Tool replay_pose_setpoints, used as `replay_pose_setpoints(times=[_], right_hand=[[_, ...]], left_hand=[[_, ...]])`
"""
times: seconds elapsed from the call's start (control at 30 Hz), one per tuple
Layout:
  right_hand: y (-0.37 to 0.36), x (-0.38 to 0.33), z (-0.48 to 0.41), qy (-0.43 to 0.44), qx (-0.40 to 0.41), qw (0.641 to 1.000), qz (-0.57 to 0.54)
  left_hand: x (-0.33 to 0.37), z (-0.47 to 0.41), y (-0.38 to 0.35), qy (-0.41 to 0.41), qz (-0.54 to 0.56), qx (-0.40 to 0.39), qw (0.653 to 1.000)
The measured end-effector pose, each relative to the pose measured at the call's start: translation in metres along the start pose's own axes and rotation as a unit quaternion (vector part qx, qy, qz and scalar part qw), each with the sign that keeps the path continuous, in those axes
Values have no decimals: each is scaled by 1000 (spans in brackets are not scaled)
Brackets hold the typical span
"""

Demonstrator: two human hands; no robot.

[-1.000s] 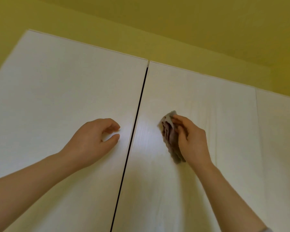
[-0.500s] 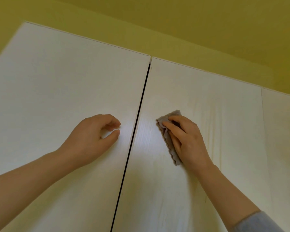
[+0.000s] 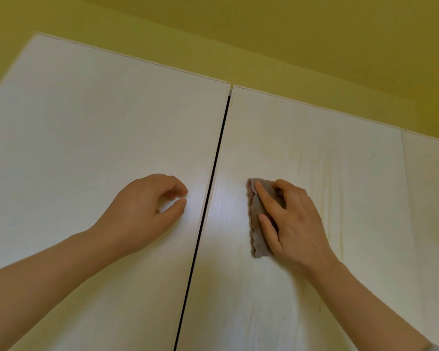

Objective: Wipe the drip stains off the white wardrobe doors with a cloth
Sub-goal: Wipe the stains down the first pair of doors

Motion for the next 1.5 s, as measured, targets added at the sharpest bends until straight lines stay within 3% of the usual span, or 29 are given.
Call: replay_pose_setpoints(times=[0.13,0.4,0.57,0.7,0.97,1.07,1.17,1.27,1.33,1.5], right_hand=[[-8,-8,10,-61,63,996,-14],[-1,-6,-6,-102,133,978,-120],[10,2,-72,-118,219,960,-131],[15,16,-147,-114,228,961,-105],[-19,30,-220,-101,147,983,-53],[-24,16,-195,-32,162,982,-90],[-23,-6,-135,5,110,981,-159],[-15,-18,-85,41,70,986,-145],[-7,-8,-85,19,77,985,-156],[14,45,-156,-134,242,954,-114]], left_hand=[[-2,1,-2,-1,-3,7,1000],[-2,-9,-2,-5,-5,28,1000],[-5,-35,-6,-65,-113,68,989],[-18,-54,-13,-26,-191,75,978],[-30,-56,-20,-54,-249,106,961],[-31,-57,-19,-60,-260,108,958],[-28,-58,-20,-53,-263,113,957],[-22,-57,-21,-39,-264,116,957],[-17,-58,-24,-24,-271,112,956],[-2,-65,-37,20,-267,112,957]])
Point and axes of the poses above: each hand's wrist, its own z-axis away from the middle knuckle, its own y-axis out of the back of the hand, x = y × z, the point moved 1 cm from there along -z, towards the middle knuckle, and after that the axes turned 9 degrees about -z, right-handed, at the moved point
